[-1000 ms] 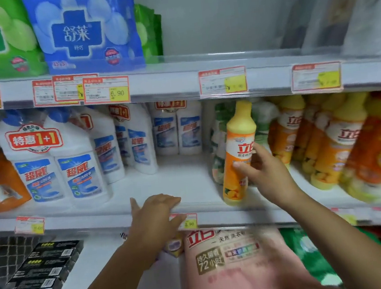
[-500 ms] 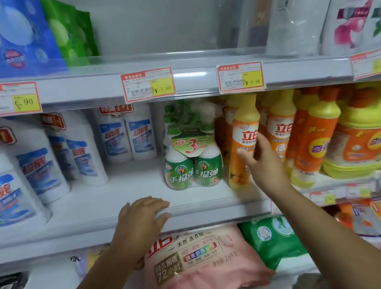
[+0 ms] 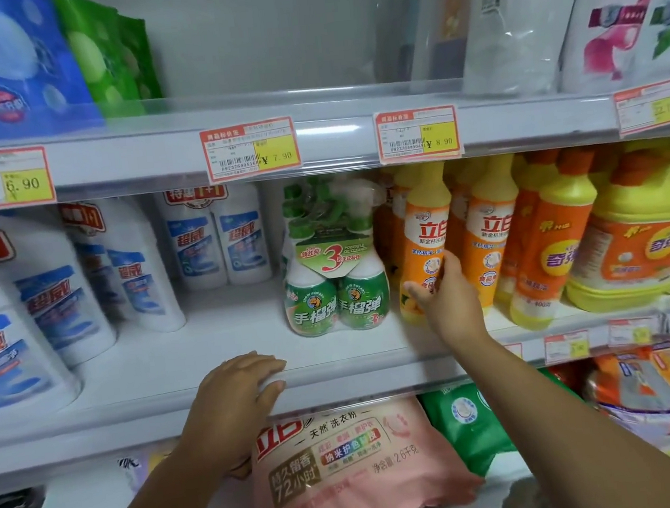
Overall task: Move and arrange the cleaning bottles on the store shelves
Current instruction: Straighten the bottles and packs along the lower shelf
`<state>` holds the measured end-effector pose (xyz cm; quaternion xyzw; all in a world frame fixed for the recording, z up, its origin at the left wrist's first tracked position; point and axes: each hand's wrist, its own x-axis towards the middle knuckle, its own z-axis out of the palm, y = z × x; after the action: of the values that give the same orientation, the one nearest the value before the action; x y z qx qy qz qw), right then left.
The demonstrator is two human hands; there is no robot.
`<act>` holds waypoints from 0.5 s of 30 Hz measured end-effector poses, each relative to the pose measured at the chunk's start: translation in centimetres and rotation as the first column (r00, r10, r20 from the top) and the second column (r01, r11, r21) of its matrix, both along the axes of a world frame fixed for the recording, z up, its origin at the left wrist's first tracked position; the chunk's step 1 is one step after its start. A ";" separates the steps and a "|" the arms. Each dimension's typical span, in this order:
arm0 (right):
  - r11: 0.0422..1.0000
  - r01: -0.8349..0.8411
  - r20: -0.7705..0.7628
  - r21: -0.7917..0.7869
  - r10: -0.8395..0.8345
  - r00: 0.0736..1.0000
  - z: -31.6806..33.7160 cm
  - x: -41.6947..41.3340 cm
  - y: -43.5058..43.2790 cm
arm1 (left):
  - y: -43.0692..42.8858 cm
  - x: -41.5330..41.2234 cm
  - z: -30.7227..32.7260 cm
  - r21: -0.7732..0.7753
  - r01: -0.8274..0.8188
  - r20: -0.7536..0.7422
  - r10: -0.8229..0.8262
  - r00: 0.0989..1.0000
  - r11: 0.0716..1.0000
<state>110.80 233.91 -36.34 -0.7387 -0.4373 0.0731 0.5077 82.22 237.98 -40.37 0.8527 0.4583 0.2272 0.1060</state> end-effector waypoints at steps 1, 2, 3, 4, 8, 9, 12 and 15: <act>1.000 0.005 -0.002 -0.002 -0.005 1.000 0.0 0.0 0.1 | 0.0 0.0 0.0 -0.003 -0.002 -0.001 0.002 1.000 1.000; 1.000 0.008 -0.007 -0.005 -0.008 1.000 -0.1 0.1 0.3 | 0.0 0.0 0.0 -0.004 -0.003 -0.002 0.003 1.000 1.000; 1.000 0.010 -0.014 -0.007 -0.010 1.000 -0.2 0.1 0.4 | 0.1 0.0 0.0 -0.009 -0.003 -0.004 0.003 1.000 1.000; 1.000 0.012 -0.016 -0.008 -0.012 1.000 -0.2 0.1 0.4 | 0.0 0.1 0.1 -0.013 0.000 -0.004 0.000 1.000 1.000; 1.000 0.019 -0.009 -0.002 -0.019 1.000 -0.2 0.0 0.4 | -0.1 0.1 0.2 -0.033 -0.001 -0.007 0.000 1.000 0.999; 1.000 0.022 -0.013 -0.002 -0.022 1.000 -0.2 -0.1 0.4 | -0.2 0.1 0.2 -0.037 -0.001 -0.007 0.001 1.000 0.999; 1.000 0.019 -0.019 0.005 -0.019 1.000 -0.3 -0.2 0.3 | -0.2 0.2 0.2 -0.041 0.001 0.003 -0.001 1.000 0.999; 1.000 0.011 -0.041 -0.007 -0.012 0.999 -0.9 -0.4 0.1 | -0.4 0.2 0.3 -0.038 -0.002 0.015 0.003 1.000 0.999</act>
<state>110.45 234.01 -37.20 -0.7412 -0.4222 0.0867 0.5147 82.40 237.63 -40.04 0.8482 0.4628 0.2250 0.1254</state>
